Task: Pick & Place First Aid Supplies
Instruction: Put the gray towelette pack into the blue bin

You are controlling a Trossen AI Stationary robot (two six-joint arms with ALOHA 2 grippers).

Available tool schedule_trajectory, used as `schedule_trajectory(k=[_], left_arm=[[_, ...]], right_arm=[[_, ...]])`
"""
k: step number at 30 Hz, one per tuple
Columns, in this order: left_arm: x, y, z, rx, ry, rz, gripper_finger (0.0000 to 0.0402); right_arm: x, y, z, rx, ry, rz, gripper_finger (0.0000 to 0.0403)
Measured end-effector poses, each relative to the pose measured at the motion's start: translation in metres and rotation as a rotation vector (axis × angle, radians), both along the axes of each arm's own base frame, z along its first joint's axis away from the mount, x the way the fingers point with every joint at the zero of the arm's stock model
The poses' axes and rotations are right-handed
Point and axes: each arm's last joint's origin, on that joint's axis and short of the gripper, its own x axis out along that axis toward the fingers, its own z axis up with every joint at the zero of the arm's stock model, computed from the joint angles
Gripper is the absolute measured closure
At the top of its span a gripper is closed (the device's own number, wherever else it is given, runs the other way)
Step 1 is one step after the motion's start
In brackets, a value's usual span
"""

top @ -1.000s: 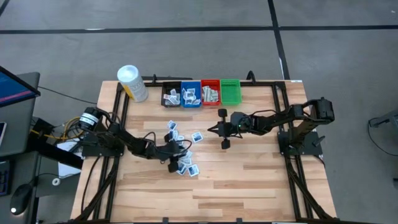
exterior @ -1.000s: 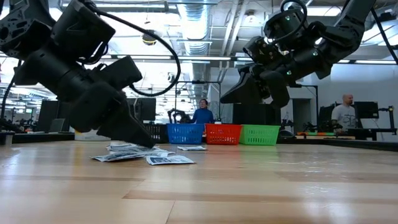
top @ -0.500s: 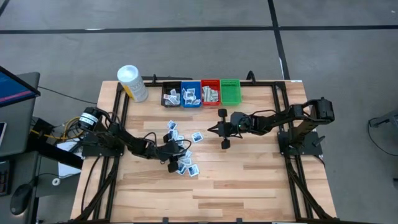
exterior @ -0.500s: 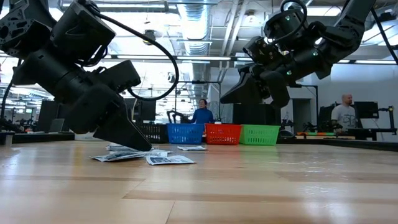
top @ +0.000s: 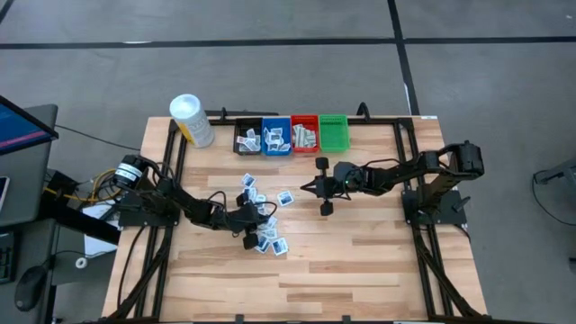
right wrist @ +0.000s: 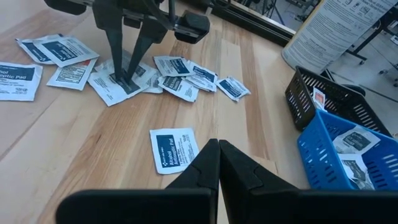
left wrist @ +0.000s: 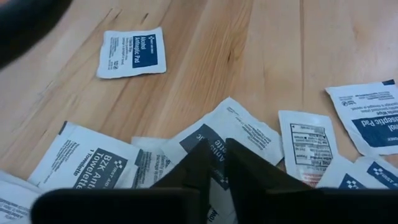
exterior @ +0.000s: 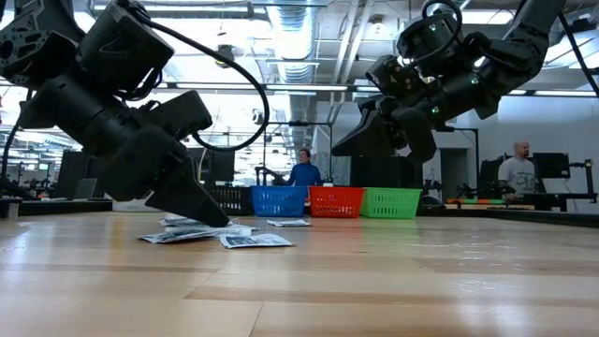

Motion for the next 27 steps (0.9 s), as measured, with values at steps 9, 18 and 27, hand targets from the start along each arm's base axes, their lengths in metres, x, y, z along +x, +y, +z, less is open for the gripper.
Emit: schedule_trajectory(k=[9, 18, 27], left_arm=[[0.003, -0.001, 0.004, -0.024, -0.063, -0.003, 0.0395], [0.014, -0.003, 0.014, 0.021, -0.114, -0.039, 0.0396], [0.015, 0.006, 0.017, 0.041, -0.109, 0.013, 0.0382]], right_arm=[[0.0, 0.0, 0.0, -0.027, 0.002, 0.004, 0.0403], [-0.002, 0.0, 0.008, -0.029, -0.022, 0.003, 0.0403], [-0.005, 0.0, 0.012, -0.027, -0.001, 0.002, 0.0403]])
